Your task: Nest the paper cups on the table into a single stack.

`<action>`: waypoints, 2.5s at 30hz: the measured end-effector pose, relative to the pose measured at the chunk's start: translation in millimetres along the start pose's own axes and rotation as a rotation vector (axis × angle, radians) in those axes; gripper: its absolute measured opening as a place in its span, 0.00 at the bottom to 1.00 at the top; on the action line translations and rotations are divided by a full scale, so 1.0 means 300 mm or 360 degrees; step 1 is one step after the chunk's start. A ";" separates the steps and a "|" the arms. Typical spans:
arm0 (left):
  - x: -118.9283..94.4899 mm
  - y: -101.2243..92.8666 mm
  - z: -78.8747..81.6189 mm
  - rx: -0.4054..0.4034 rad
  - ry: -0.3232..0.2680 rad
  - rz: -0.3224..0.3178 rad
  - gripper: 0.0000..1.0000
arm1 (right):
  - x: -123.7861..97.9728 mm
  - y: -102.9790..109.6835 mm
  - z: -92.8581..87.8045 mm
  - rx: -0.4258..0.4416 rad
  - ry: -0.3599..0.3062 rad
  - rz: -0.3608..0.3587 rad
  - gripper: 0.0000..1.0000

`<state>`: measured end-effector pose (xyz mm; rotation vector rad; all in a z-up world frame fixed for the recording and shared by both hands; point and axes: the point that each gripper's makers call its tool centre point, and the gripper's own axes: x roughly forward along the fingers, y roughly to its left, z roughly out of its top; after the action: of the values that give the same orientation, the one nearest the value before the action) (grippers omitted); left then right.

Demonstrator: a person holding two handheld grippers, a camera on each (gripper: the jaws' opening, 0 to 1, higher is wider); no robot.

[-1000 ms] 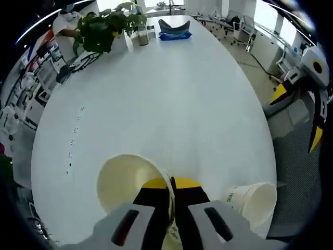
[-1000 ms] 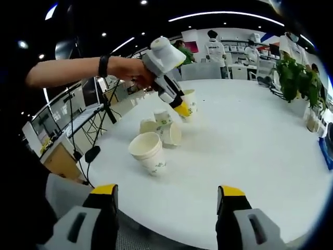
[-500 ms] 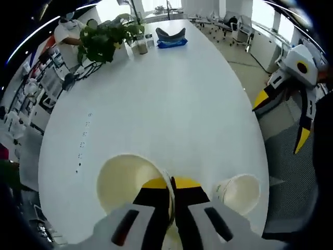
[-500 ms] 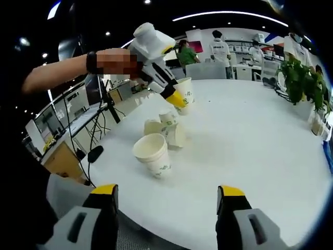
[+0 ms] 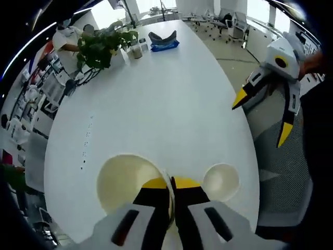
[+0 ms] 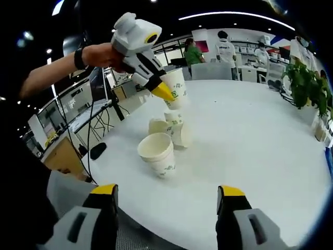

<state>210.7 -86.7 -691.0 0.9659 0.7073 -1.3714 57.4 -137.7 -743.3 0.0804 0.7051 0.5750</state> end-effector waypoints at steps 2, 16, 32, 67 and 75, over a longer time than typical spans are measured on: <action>-0.003 -0.012 -0.006 -0.0016 -0.0010 -0.0003 0.00 | -0.001 0.001 0.003 -0.0002 -0.0002 -0.0002 0.78; -0.028 -0.173 -0.029 -0.0020 -0.0015 -0.0054 0.00 | -0.003 0.036 0.006 -0.0008 -0.0003 0.0016 0.78; 0.011 -0.293 -0.058 -0.0017 0.0012 -0.0121 0.00 | -0.004 0.034 -0.015 0.0000 0.0006 0.0020 0.78; 0.126 -0.395 -0.115 0.0007 0.0126 -0.0252 0.00 | -0.004 0.020 -0.050 -0.0007 0.0040 0.0011 0.78; 0.135 -0.400 -0.112 0.0025 0.0135 -0.0267 0.00 | -0.012 0.031 -0.047 -0.0007 0.0039 0.0010 0.78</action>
<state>100.5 -69.3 -759.7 0.9994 0.8582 -1.4904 42.0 -133.5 -749.6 0.0716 0.7277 0.5843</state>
